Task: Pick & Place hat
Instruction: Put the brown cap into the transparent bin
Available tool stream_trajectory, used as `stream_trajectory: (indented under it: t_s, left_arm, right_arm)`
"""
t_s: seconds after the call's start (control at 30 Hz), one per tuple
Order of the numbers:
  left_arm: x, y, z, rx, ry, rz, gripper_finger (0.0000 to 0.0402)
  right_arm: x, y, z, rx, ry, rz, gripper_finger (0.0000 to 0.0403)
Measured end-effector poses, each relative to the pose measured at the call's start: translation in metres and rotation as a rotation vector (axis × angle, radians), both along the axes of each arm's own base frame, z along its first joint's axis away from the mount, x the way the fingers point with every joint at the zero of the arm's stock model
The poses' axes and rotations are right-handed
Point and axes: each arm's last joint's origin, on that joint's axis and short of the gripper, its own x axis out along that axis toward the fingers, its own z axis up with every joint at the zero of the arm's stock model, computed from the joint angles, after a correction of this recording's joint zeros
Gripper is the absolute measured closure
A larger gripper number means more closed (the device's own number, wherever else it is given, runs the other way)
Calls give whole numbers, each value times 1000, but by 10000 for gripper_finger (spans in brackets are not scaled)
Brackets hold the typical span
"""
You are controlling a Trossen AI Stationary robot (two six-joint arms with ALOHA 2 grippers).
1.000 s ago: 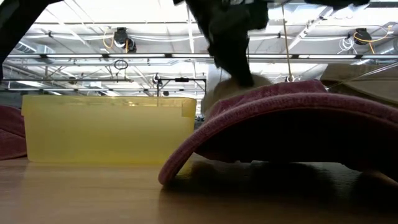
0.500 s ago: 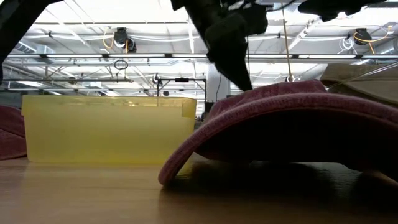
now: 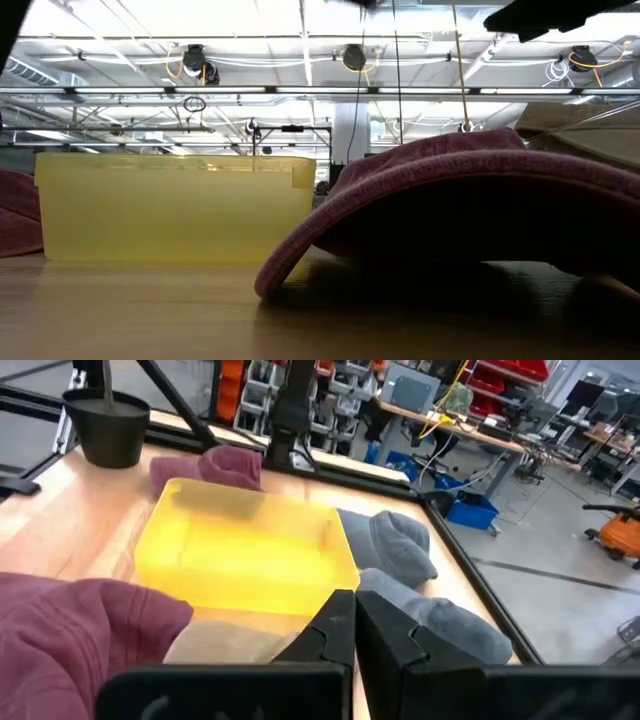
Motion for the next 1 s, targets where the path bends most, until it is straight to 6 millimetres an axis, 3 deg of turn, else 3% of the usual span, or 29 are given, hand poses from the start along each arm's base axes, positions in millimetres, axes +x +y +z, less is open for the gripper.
stream_trajectory:
  t_s: [0.1, 0.17, 0.37, 0.5, 0.73, 0.87, 1.0]
  left_arm:
    - [-54, 18, 41, -42, -124, 24, 242]
    - [-88, 26, 51, -73, -161, 49, 267]
    - [-176, 34, 36, -109, -313, 142, 381]
    - [-219, 30, 9, -139, -459, 140, 391]
    - [-257, 21, -62, -192, -502, 115, 394]
    - [-262, 20, -104, -221, -542, 123, 397]
    - [-260, 20, -143, -245, -582, 127, 382]
  right_arm:
    - [0, 0, -4, -10, 13, 1, 403]
    - [0, 0, -8, -25, 24, 4, 403]
    - [0, 0, -10, -34, 39, 5, 403]
    - [1, 0, -6, -50, 9, 11, 403]
    - [6, -8, 4, -27, -85, -49, 403]
    - [10, -24, 29, 74, -70, -107, 403]
    - [28, -41, 53, 131, 51, -139, 403]
